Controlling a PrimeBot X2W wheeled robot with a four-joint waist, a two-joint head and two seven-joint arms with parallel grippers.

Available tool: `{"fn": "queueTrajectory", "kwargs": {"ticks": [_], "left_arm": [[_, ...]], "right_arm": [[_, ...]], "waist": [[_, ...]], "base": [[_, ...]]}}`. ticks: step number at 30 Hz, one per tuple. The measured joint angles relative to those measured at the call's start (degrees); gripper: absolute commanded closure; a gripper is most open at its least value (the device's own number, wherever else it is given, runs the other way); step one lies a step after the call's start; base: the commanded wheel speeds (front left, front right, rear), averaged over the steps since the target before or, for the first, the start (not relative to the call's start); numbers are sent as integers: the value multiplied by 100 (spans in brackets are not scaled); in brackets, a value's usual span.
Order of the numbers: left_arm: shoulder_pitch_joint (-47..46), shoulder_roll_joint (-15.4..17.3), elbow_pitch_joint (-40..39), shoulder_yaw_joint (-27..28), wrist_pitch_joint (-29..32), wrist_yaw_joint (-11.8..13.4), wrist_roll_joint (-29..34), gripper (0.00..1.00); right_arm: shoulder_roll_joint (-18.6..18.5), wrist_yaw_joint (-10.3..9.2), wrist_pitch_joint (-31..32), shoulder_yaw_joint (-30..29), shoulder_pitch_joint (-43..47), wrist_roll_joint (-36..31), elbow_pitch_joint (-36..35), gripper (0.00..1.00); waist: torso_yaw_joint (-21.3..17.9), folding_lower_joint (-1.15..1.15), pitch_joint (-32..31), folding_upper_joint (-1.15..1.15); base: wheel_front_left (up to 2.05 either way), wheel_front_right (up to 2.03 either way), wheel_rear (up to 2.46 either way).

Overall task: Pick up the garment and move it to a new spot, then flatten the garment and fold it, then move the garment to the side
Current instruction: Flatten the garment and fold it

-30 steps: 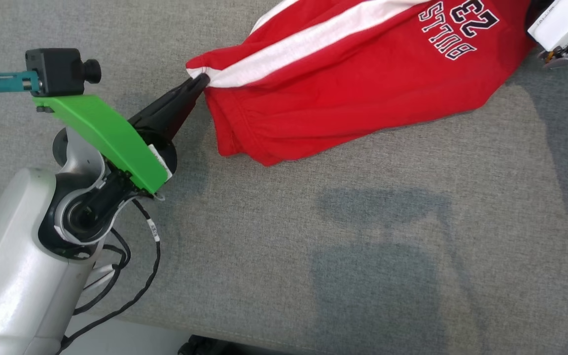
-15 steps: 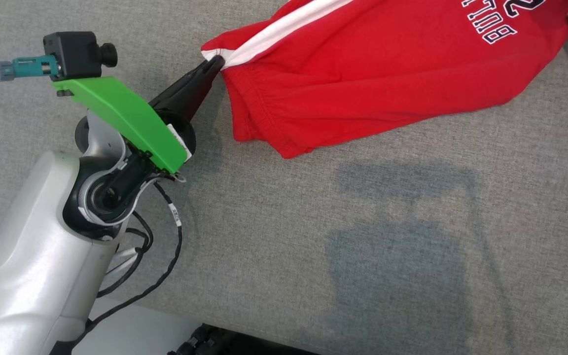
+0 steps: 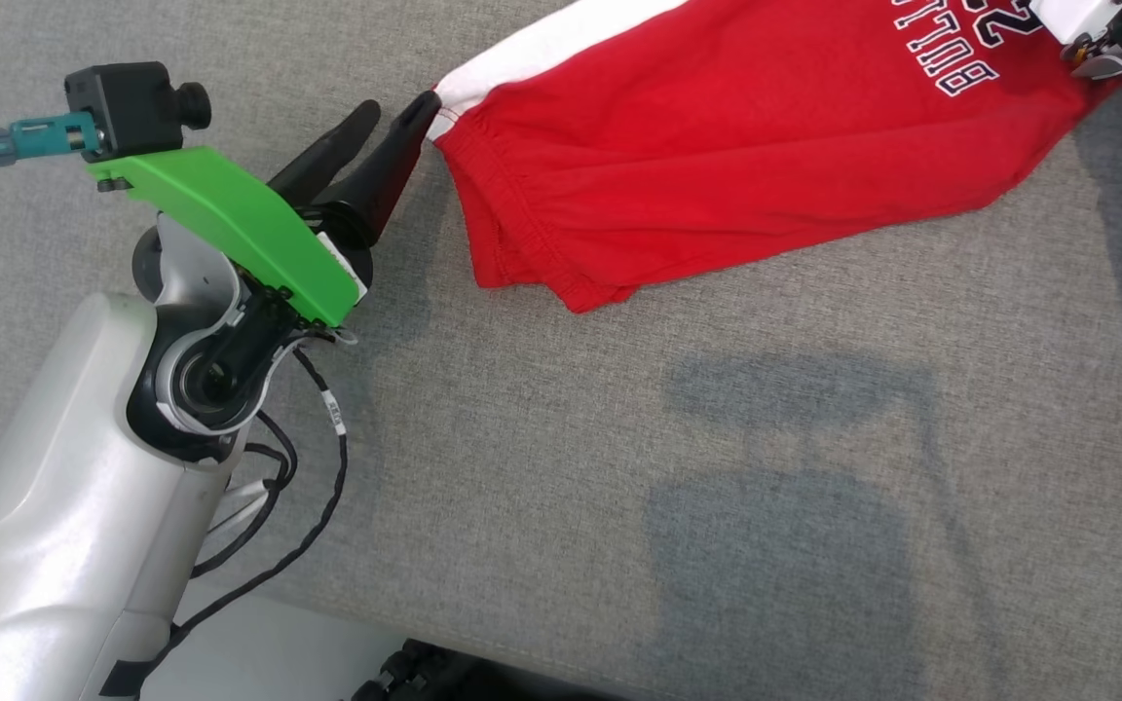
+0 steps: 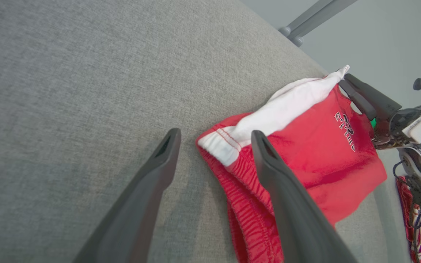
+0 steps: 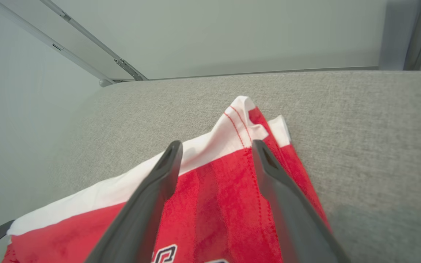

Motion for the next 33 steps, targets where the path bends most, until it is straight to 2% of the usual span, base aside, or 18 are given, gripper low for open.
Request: {"fn": "queueTrajectory", "kwargs": {"ticks": [6,10,13,16,18,28,33], "left_arm": [[0,97,18,2,-318,-44,375,0],[1,474,-83,174,-868,-20,1094,0],[2,639,-256,187,-1273,14,1591,0],[45,527,-376,107,-1567,26,1820,0],[181,432,-460,109,-1711,87,1838,0],[721,370,-537,-55,-2438,178,2398,0],[968,268,-410,-157,-2626,201,2444,0]], "right_arm": [[-23,118,-121,49,-104,-88,-18,0],[-149,159,-52,296,-179,-320,-111,0],[-403,159,134,450,-164,-482,-43,0],[-751,158,199,468,-80,-648,123,0],[-843,154,281,477,34,-669,237,0],[-786,146,591,427,208,-455,491,0],[-833,154,1033,533,213,-307,601,0]], "waist": [[-96,0,-124,0],[-190,0,-216,0],[-244,0,-286,0],[-221,0,-322,0],[-172,0,-324,0],[75,0,-314,0],[142,0,-408,0]], "base": [[0,0,0],[0,0,0],[0,0,0],[0,0,0],[0,0,0],[0,0,0],[0,0,0]]}}
